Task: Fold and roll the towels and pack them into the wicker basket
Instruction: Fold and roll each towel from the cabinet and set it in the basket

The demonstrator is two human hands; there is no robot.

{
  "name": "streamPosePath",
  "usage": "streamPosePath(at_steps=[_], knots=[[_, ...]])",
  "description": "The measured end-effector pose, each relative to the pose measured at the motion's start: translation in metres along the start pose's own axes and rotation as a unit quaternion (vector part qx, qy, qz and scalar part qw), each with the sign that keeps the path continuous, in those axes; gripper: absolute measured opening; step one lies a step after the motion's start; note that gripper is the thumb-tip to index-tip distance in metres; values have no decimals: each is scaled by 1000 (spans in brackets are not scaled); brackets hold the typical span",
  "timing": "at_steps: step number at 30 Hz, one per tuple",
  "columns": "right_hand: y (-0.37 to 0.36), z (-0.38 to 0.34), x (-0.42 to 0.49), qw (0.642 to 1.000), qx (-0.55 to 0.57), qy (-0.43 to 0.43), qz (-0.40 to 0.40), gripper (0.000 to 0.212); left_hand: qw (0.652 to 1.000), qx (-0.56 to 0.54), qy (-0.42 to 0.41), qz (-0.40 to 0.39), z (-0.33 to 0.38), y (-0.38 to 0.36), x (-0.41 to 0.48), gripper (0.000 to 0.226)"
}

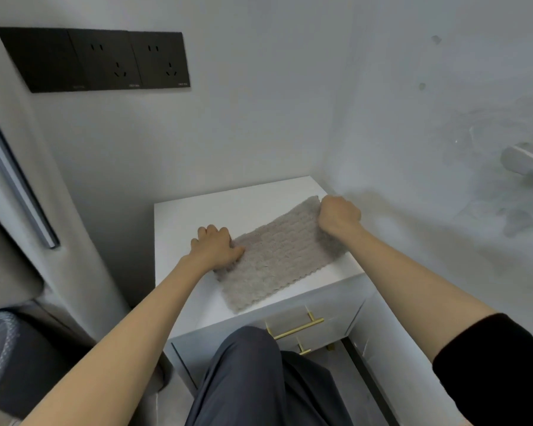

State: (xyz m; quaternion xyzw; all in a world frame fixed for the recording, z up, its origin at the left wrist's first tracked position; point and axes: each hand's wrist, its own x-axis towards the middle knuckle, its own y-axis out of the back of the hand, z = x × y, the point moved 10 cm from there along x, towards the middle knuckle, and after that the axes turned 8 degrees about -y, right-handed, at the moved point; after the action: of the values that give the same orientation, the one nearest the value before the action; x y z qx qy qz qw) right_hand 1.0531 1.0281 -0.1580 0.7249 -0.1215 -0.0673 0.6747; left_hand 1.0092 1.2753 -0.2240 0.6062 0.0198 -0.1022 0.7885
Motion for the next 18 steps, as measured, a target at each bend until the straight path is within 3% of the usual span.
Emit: streamPosePath(at_steps=[2, 4, 7, 10, 12, 14, 18], knots=[[13, -18, 9, 998, 31, 24, 56, 18, 998, -67, -8, -21, 0, -3, -1, 34], [16, -40, 18, 990, 120, 57, 55, 21, 987, -148, -16, -52, 6, -9, -4, 41], [19, -90, 20, 958, 244, 151, 11, 28, 971, -219, -40, -82, 19, -18, -11, 36], [10, -131, -2, 913, 305, 254, -92, 50, 959, -274, -27, -58, 19, -23, -13, 31], [-1, -136, -13, 903, 302, 275, -129, 54, 965, -263, -10, -18, 12, -18, -16, 32], [-10, -129, -19, 903, 296, 275, -145, 47, 983, -183, -2, 25, 5, -11, -22, 46], [-26, -106, -37, 911, 220, 291, -191, 25, 979, -134, -106, 114, 28, 9, -34, 27]])
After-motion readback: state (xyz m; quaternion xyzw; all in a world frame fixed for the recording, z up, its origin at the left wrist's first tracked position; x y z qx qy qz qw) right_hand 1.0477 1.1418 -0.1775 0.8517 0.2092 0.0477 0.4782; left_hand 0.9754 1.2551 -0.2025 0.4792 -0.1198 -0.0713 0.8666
